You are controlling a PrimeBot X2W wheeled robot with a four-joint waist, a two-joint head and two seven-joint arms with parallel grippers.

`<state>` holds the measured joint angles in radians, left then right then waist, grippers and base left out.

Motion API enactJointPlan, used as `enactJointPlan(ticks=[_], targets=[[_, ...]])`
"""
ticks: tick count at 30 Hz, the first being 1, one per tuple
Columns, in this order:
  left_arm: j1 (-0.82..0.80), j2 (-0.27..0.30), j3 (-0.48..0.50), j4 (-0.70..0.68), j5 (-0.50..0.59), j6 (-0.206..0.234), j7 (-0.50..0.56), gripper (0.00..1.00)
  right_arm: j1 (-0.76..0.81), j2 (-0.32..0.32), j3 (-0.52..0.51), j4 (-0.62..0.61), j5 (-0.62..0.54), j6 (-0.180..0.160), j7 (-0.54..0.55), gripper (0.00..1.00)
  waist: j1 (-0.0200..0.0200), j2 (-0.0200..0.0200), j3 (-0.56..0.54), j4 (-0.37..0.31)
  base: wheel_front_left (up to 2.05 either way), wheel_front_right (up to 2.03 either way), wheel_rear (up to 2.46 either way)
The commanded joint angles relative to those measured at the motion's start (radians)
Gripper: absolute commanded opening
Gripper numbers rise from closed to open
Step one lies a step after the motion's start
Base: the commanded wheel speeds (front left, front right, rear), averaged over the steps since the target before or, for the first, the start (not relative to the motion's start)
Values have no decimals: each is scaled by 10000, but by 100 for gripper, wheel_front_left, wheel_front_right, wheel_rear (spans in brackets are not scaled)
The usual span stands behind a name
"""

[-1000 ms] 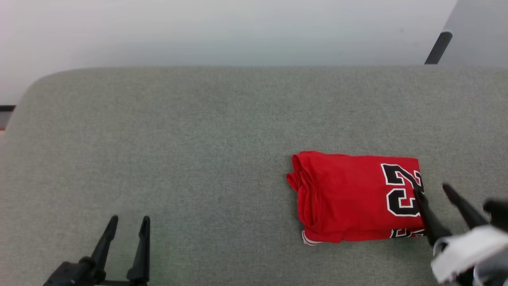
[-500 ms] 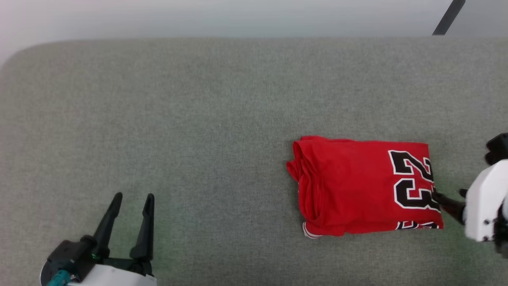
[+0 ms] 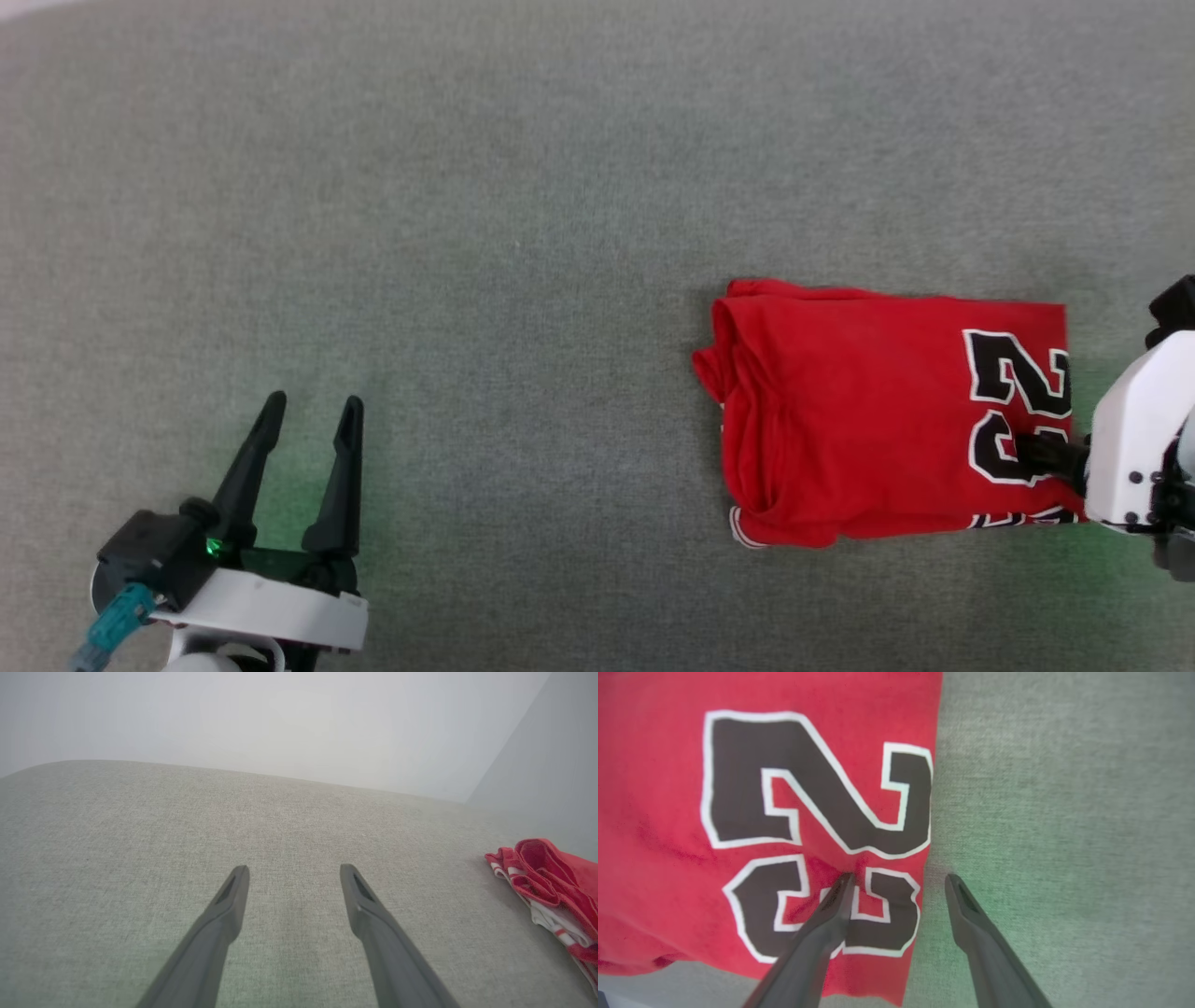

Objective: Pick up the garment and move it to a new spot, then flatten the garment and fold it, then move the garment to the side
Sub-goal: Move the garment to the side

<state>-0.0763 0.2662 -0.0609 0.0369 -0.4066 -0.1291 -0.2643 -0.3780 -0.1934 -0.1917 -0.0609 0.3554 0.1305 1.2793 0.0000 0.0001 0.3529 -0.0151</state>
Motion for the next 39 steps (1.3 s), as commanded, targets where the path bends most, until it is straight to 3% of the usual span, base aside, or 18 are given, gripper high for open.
enactJointPlan(ticks=[1,8,9,10,11,12,24,39], targets=[[-133,41,-14,9,-80,-20,14,100,89,136,-44,91,-127,2,-80,100,0,-1,381,113,0,0,0],[-426,112,-94,74,-188,-20,14,100,169,295,207,739,-156,0,-426,100,0,-1,754,197,0,0,0],[-453,120,-100,80,-188,-20,13,100,167,296,300,790,-77,0,-543,85,0,-1,761,200,0,0,0],[-468,126,-105,93,-196,-20,14,100,153,296,314,848,-18,0,-698,39,0,-1,756,201,0,0,0],[-476,128,-108,115,-205,-20,13,100,141,265,377,887,45,0,-867,16,0,-1,744,200,0,0,0],[-478,128,-94,139,-206,-20,14,100,135,263,414,943,105,0,-1017,0,0,-1,712,182,0,0,0],[-332,136,-260,-189,81,-20,14,100,535,-208,61,678,1072,-6,-3491,0,0,-1,40,-398,0,0,0],[-406,1026,-844,-1588,464,-21,15,100,1395,-863,-1254,580,1619,-4,-5594,0,0,-1,221,-2414,0,0,0]])
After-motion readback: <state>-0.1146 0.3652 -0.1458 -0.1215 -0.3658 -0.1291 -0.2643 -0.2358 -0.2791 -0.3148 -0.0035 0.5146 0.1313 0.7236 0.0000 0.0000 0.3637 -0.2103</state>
